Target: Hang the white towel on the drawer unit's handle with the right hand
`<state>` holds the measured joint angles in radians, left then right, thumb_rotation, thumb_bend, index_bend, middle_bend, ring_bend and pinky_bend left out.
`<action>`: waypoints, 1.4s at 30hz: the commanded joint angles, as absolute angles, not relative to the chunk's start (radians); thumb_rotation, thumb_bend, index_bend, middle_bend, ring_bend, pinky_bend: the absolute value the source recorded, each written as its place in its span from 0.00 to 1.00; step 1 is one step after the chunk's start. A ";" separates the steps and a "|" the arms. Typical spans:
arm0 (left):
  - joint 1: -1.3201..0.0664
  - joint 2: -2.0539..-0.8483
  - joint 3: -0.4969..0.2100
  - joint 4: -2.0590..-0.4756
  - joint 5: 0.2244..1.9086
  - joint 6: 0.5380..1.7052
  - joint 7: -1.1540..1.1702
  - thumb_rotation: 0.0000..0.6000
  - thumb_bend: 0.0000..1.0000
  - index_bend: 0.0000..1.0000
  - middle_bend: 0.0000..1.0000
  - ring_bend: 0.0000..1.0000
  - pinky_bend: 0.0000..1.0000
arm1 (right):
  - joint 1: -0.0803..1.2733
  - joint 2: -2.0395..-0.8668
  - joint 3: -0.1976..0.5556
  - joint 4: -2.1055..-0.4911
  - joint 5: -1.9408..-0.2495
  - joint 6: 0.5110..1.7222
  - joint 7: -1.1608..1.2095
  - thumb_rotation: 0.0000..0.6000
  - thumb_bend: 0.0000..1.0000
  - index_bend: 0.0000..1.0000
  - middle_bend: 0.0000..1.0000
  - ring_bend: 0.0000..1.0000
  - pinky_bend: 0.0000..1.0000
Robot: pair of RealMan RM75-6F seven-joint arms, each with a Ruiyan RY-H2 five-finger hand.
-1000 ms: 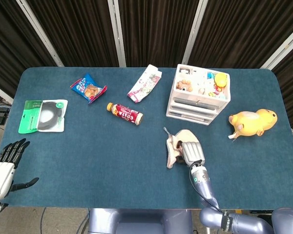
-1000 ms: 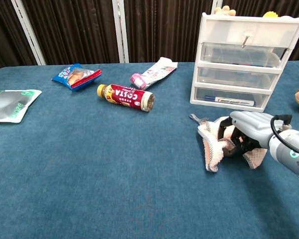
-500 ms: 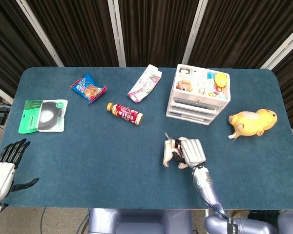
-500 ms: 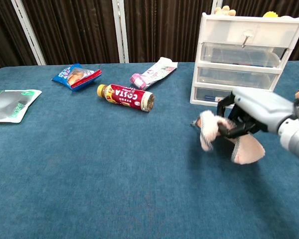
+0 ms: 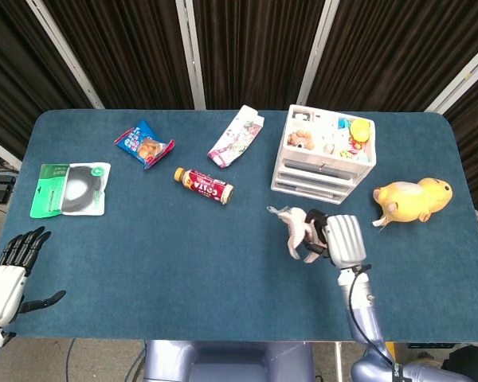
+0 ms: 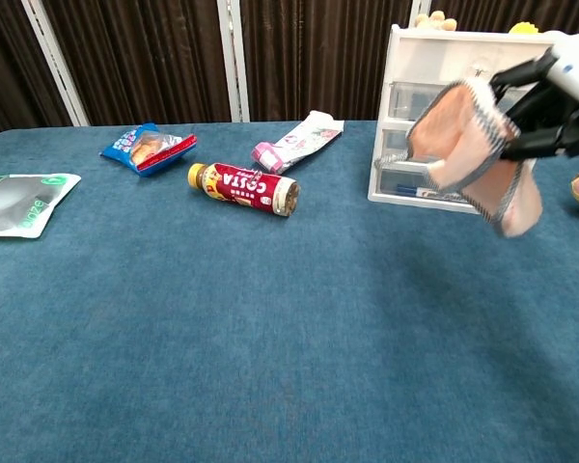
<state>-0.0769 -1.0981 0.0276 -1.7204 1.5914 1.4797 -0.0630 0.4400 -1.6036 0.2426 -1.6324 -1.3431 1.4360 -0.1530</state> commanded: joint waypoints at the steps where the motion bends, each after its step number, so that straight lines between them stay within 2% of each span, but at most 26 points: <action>1: -0.078 -1.099 0.027 -1.721 1.591 1.479 -0.062 1.00 0.00 0.00 0.00 0.00 0.00 | 0.424 -1.604 0.273 -1.636 -1.329 1.466 -0.130 1.00 0.53 0.71 0.94 0.92 0.99; 8: -0.079 -1.100 0.027 -1.724 1.587 1.474 -0.063 1.00 0.00 0.00 0.00 0.00 0.00 | 0.403 -1.676 0.348 -1.588 -1.271 1.530 -0.034 1.00 0.53 0.71 0.94 0.92 0.99; 14: -0.079 -1.098 0.026 -1.724 1.585 1.474 -0.068 1.00 0.00 0.00 0.00 0.00 0.00 | 0.401 -1.731 0.378 -1.524 -1.242 1.546 0.016 1.00 0.53 0.71 0.94 0.92 0.99; 23: -0.082 -1.098 0.025 -1.727 1.581 1.468 -0.068 1.00 0.00 0.00 0.00 0.00 0.00 | 0.388 -1.783 0.450 -1.544 -1.194 1.573 0.135 1.00 0.53 0.71 0.94 0.92 0.99; 42: -0.079 -1.100 0.028 -1.729 1.584 1.472 -0.061 1.00 0.00 0.00 0.00 0.00 0.00 | 0.371 -1.786 0.454 -1.495 -1.176 1.548 0.155 1.00 0.53 0.72 0.94 0.92 0.99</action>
<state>-0.0794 -1.0996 0.0275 -1.7292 1.5835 1.4715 -0.0608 0.3720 -1.7854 0.4525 -1.4988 -1.1776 1.5496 0.1518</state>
